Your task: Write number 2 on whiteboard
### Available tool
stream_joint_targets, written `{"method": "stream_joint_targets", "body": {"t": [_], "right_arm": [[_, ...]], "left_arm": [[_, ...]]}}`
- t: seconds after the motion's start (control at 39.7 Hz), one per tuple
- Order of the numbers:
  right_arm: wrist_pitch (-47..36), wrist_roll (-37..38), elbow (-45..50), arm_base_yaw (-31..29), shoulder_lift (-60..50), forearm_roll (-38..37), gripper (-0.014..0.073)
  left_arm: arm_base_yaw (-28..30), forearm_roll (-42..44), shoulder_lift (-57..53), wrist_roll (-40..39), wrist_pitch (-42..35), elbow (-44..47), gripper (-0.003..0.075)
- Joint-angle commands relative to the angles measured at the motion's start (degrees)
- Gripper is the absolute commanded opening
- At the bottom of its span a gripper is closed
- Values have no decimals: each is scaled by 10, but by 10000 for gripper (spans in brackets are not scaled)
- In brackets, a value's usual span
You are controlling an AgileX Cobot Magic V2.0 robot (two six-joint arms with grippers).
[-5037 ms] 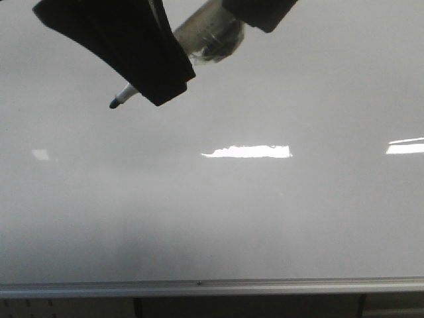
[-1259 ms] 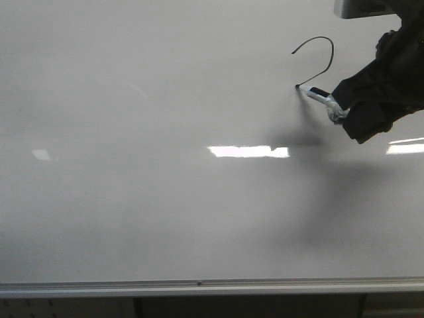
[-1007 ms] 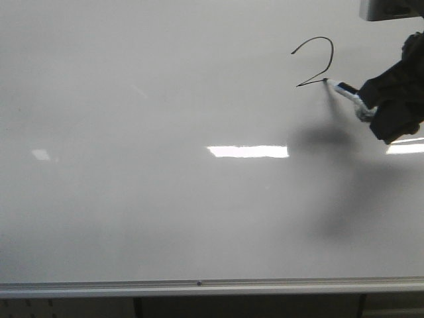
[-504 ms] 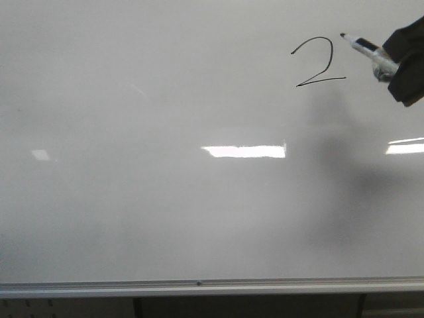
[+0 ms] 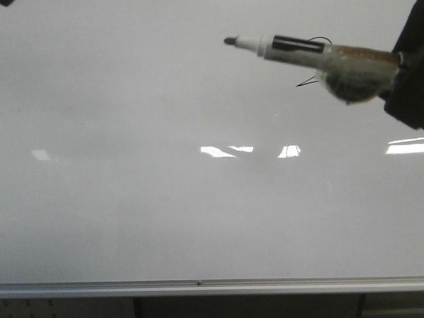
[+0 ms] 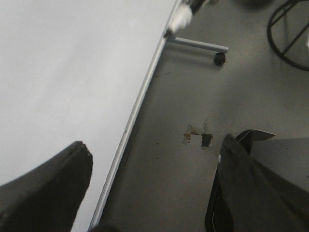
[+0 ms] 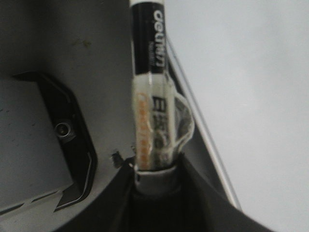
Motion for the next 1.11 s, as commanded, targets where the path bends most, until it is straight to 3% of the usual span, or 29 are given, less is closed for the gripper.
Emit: {"method": "stream_joint_targets", "body": {"t": [0.0,0.25,0.5,0.63,0.83,0.98,1.08], "right_arm": [[6,-9,-19,33,-11,22,58],[-5,-9,-19,57,-11,36,58],[-6,-9,-19,57,-11,36,58],[-6,-9,-19,57,-11,36,58],[-4,-9,-19,56,-11,36,58],[-4,-9,-19,56,-11,36,59],[-4,-9,-19,56,-11,36,155]], "left_arm": [[-52,-23,20,16,-29,-35,526],[-143,-23,106,20,-33,-67,526],[-169,-24,164,20,-71,-77,499],[-169,-24,174,20,-87,-77,424],[-169,-24,174,20,-95,-77,208],[-169,-24,174,20,-95,-77,88],[-169,-22,174,20,-94,-77,71]]}}
